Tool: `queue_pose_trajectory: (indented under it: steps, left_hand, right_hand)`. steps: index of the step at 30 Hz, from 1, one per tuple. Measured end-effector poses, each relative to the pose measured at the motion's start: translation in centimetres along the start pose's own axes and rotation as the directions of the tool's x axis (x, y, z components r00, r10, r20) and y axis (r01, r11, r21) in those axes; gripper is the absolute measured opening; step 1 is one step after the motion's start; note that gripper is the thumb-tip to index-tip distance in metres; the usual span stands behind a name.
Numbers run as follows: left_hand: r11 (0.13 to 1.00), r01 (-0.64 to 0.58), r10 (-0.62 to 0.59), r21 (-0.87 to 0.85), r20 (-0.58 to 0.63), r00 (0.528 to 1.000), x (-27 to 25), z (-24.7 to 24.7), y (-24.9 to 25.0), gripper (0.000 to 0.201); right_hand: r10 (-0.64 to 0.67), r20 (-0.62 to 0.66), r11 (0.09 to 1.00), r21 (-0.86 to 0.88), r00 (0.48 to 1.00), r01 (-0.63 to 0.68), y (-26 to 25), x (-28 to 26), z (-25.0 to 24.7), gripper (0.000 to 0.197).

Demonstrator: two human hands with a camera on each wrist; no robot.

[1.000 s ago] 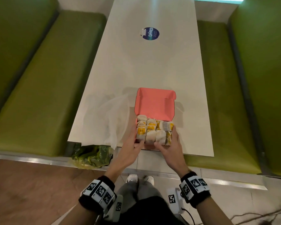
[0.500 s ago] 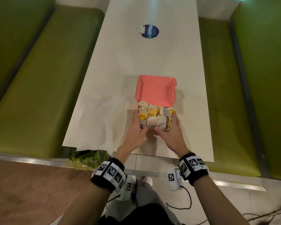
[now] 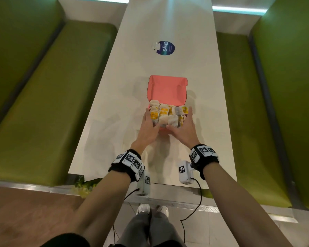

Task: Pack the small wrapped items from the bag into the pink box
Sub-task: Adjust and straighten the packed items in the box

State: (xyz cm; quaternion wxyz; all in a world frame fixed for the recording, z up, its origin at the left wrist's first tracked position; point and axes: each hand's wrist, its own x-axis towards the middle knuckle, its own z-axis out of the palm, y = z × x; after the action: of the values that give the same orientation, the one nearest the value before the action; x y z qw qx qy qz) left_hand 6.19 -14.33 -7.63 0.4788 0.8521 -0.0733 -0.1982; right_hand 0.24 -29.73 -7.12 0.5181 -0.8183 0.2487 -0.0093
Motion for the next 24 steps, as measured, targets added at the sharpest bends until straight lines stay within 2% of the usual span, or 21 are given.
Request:
queue_pose_trajectory:
  steps: [2, 6, 10, 13, 15, 17, 18, 21, 24]
  left_hand:
    - [1.0, 0.008, -0.008, 0.001, 0.005, 1.0, 0.6, -0.4, 0.2, 0.082]
    - [1.0, 0.007, -0.007, 0.0, 0.011, 1.0, 1.6, -0.6, 0.3, 0.086]
    - [1.0, 0.01, -0.01, 0.011, 0.011, 1.0, 2.0, -0.5, 0.1, 0.083]
    - [1.0, 0.021, -0.021, 0.011, 0.007, 1.0, 1.6, -0.6, 0.6, 0.08]
    - [1.0, 0.012, -0.012, -0.001, -0.005, 1.0, 0.7, -1.0, 1.5, 0.078]
    - [0.998, -0.057, 0.057, 0.009, -0.041, 0.998, -0.8, -1.6, 2.7, 0.073]
    - [0.993, -0.119, 0.12, 0.017, -0.067, 0.991, -1.9, -2.1, 3.2, 0.07]
    - [0.944, -0.327, 0.331, 0.055, -0.152, 0.931, -6.2, -4.0, 3.2, 0.053]
    - [0.923, -0.357, 0.382, 0.145, -0.224, 0.897, -10.7, -6.2, 0.7, 0.042]
  right_hand:
    - [-0.002, -0.01, 1.0, -0.006, 1.0, 0.002, -0.2, 0.8, 0.2, 0.119]
    - [-0.04, -0.034, 0.999, -0.002, 0.999, 0.04, -0.4, 1.5, 0.4, 0.095]
    - [-0.053, -0.029, 0.999, -0.013, 0.998, 0.053, -0.1, 1.8, 0.4, 0.09]
    - [-0.032, -0.013, 0.999, -0.017, 0.999, 0.032, -0.3, 1.7, 0.2, 0.092]
    - [-0.014, -0.011, 1.0, -0.02, 1.0, 0.013, -0.7, 1.2, -0.2, 0.103]
    - [0.008, -0.008, 1.0, 0.018, 1.0, -0.008, -1.4, 0.0, -1.0, 0.116]
    - [0.015, -0.007, 0.999, 0.035, 1.0, -0.015, -1.7, -1.0, -1.5, 0.116]
    - [-0.045, -0.01, 0.999, 0.009, 0.999, 0.045, -1.3, -5.3, -2.8, 0.089]
    - [-0.12, 0.061, 0.992, -0.042, 0.991, 0.122, 0.9, -10.7, -4.4, 0.057]
